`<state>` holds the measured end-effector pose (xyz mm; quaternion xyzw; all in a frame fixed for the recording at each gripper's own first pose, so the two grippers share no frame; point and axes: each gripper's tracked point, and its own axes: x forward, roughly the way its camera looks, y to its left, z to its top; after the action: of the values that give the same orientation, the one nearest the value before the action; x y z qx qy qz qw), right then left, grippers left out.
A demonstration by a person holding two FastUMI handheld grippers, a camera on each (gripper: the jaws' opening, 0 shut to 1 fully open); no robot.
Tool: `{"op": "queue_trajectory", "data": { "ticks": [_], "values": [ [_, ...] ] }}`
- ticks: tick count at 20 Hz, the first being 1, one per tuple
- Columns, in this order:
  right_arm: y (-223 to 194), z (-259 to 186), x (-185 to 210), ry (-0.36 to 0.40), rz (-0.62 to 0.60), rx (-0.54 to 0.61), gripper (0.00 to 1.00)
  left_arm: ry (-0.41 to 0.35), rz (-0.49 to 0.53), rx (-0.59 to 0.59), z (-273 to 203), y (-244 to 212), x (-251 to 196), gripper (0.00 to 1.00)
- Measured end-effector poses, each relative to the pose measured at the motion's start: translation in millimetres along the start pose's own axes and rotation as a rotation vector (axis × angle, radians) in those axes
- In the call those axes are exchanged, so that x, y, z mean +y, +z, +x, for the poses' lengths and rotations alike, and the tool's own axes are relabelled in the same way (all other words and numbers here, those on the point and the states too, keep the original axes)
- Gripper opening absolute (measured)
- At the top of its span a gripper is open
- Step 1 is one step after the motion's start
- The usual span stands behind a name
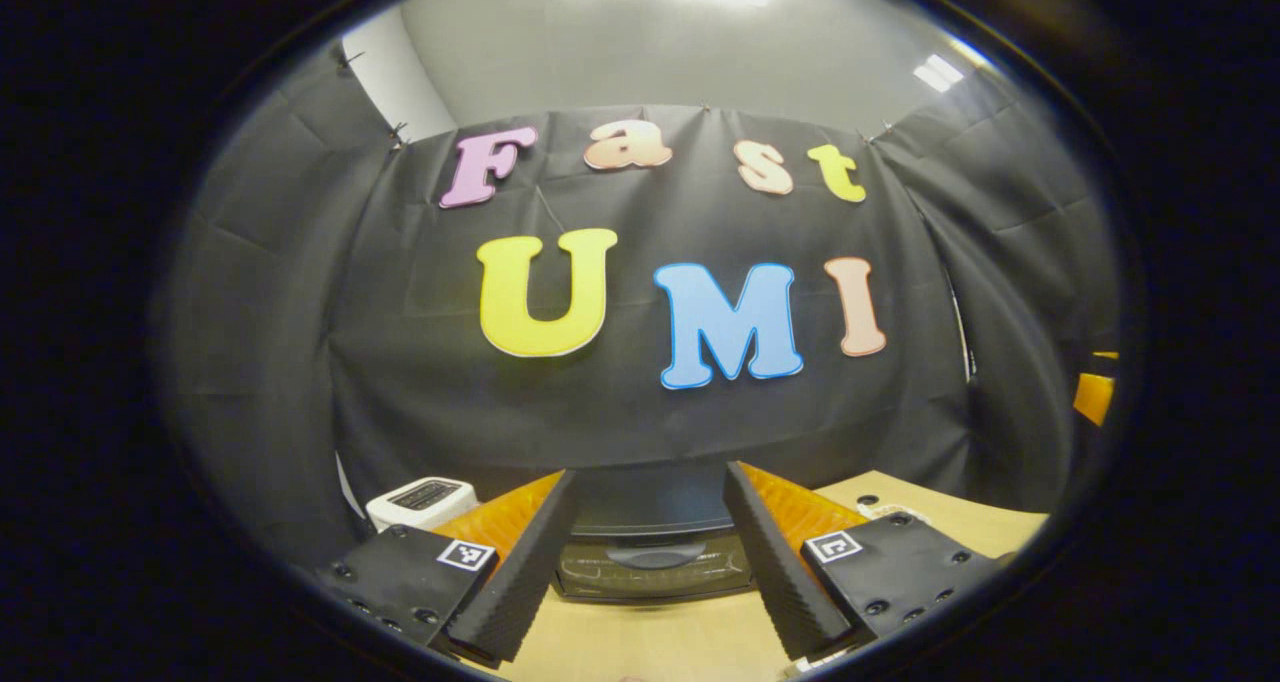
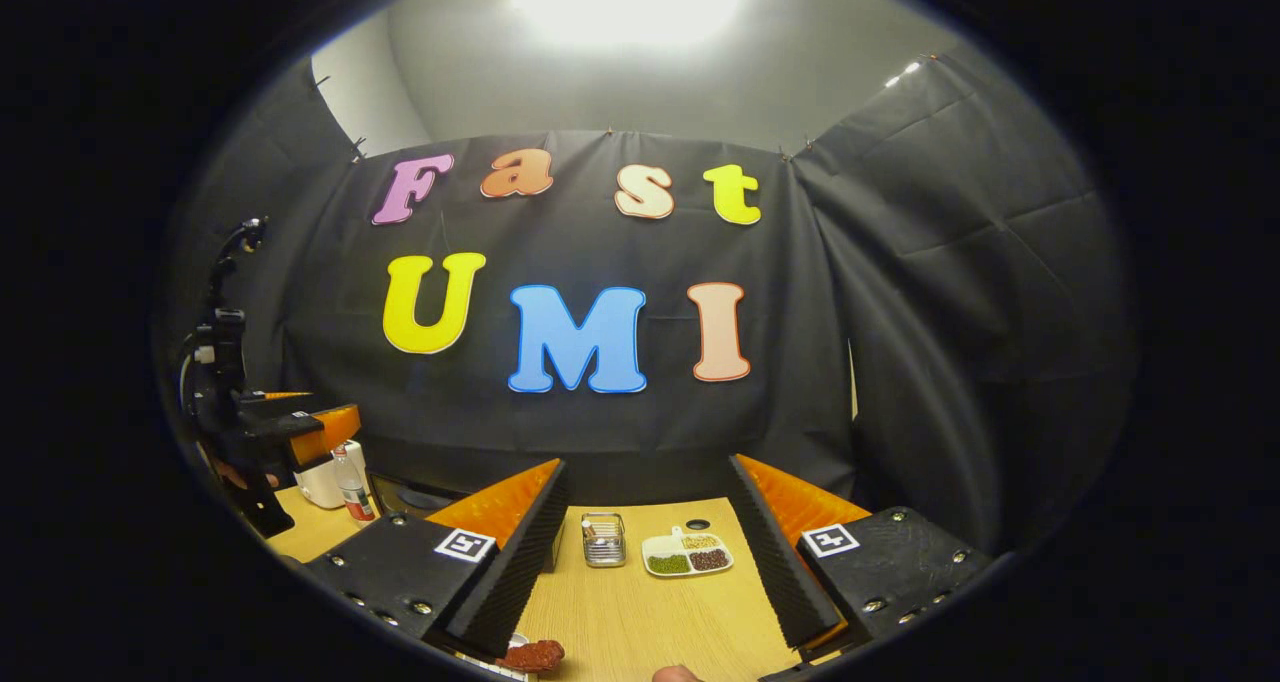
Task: Open the electric oven with the left hand, put the food in, and close the electric oven.
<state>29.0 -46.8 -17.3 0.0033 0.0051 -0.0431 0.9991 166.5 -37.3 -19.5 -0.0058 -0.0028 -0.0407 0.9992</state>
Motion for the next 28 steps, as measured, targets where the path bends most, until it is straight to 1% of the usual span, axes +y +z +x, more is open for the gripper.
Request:
{"op": "queue_trajectory", "data": {
  "ticks": [4,5,6,8,9,10,11,12,14,15,19,20,21,22,26,27,28],
  "values": [
    [-9,8,8,-0.031,-0.019,0.03,0.96,-0.03,-0.021,0.031,38,-26,-3,1.0],
    [-10,9,10,-0.037,-0.022,0.035,0.96,-0.037,-0.029,0.04,46,-33,-5,0.9],
    [-10,11,11,-0.045,-0.027,0.039,0.96,-0.043,-0.035,0.049,54,-41,-5,0.97],
    [-14,13,13,-0.061,-0.044,0.051,0.96,-0.047,-0.04,0.072,73,-57,-5,0.97],
    [-16,13,13,-0.07,-0.049,0.058,0.96,-0.047,-0.043,0.085,81,-66,-5,0.9],
    [-18,13,12,-0.079,-0.052,0.068,0.96,-0.048,-0.048,0.1,87,-75,-5,0.97],
    [-20,13,12,-0.087,-0.054,0.075,0.96,-0.052,-0.054,0.114,94,-82,-6,0.97],
    [-22,14,12,-0.095,-0.056,0.083,0.96,-0.05,-0.056,0.127,100,-92,-6,1.0],
    [-26,15,11,-0.108,-0.066,0.097,0.96,-0.051,-0.055,0.151,112,-109,-6,1.0],
    [-26,16,10,-0.113,-0.07,0.101,0.95,-0.051,-0.055,0.161,117,-116,-5,0.97],
    [-28,19,8,-0.133,-0.075,0.115,0.96,-0.061,-0.062,0.215,135,-145,-11,0.97],
    [-29,19,7,-0.137,-0.077,0.118,0.96,-0.061,-0.062,0.226,137,-151,-11,1.0],
    [-30,19,6,-0.142,-0.078,0.121,0.96,-0.059,-0.059,0.231,139,-154,-11,0.98],
    [-30,19,6,-0.144,-0.079,0.124,0.96,-0.056,-0.056,0.234,141,-157,-11,0.97],
    [-31,19,5,-0.152,-0.087,0.133,0.96,-0.052,-0.039,0.246,143,-167,-10,0.97],
    [-32,18,5,-0.152,-0.086,0.135,0.96,-0.05,-0.039,0.251,144,-170,-9,1.0],
    [-32,18,5,-0.152,-0.085,0.136,0.96,-0.045,-0.041,0.259,145,-175,-9,1.0]
  ]
}}
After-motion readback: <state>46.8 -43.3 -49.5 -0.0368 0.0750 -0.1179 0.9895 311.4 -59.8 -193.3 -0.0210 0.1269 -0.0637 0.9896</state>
